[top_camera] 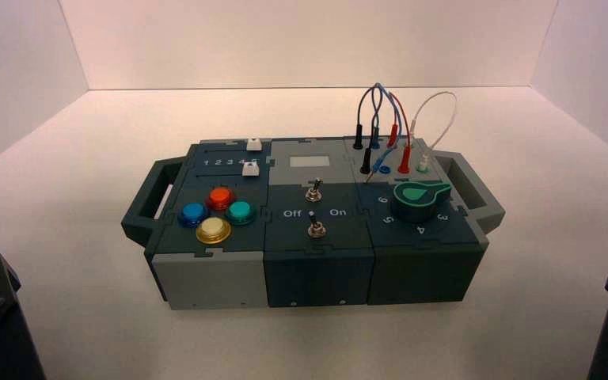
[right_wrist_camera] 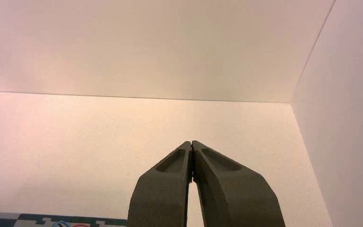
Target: Push the blue button with the left gripper.
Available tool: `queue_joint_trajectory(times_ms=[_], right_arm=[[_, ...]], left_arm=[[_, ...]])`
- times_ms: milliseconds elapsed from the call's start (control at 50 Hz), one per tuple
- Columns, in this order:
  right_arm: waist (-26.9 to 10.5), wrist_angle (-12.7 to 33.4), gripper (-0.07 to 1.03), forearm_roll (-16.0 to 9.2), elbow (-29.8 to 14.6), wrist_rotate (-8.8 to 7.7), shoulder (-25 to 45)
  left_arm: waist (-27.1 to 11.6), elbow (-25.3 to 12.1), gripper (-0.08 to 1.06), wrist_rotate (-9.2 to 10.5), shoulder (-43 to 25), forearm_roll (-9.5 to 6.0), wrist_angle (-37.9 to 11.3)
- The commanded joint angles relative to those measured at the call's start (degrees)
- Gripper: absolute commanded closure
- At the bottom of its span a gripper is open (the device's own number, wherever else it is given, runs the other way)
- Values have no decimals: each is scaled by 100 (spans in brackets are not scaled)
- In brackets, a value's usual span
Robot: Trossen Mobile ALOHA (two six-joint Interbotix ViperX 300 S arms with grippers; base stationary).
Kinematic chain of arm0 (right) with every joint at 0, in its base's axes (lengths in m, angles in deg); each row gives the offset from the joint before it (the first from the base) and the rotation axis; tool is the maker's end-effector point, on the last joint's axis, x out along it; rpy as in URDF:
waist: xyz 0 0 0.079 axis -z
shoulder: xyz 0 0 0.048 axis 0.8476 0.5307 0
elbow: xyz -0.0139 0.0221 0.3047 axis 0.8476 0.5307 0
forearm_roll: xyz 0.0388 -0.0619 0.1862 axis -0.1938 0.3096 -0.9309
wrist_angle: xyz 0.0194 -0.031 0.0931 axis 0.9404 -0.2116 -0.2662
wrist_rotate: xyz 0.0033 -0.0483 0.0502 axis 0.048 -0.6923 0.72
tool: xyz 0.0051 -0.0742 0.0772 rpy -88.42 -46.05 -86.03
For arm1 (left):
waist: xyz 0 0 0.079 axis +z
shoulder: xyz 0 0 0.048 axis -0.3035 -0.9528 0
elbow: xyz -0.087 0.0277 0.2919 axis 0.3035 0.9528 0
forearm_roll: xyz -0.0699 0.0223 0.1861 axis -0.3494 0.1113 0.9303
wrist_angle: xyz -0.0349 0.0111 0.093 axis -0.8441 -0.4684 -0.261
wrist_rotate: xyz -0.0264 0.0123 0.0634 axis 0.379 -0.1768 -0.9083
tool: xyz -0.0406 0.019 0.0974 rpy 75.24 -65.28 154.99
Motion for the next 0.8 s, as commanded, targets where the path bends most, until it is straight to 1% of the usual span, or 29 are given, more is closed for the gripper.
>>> queue_joint_trajectory(times_ms=[20,360,560,660,740,780,800], right_arm=[[35,-26,99,0,-185,9,35],[35,-18,99,-18,-176,18,62],[0,44,99,-88,-158,18,105],[-62,176,99,-97,-176,18,185],[-123,255,99,-105,-202,18,255],[-167,308,99,-97,-220,18,316],[-185,316,99,-97,-220,18,325]], left_arm=[[26,-88,101,-35,35,18,70],[18,-62,101,-35,35,18,62],[18,-70,101,-35,35,18,-35],[-70,-132,101,-44,-9,26,-413],[-290,-193,101,-62,-44,26,-747],[-475,-255,101,-132,-70,26,-967],[-501,-272,101,-141,-62,26,-1011]])
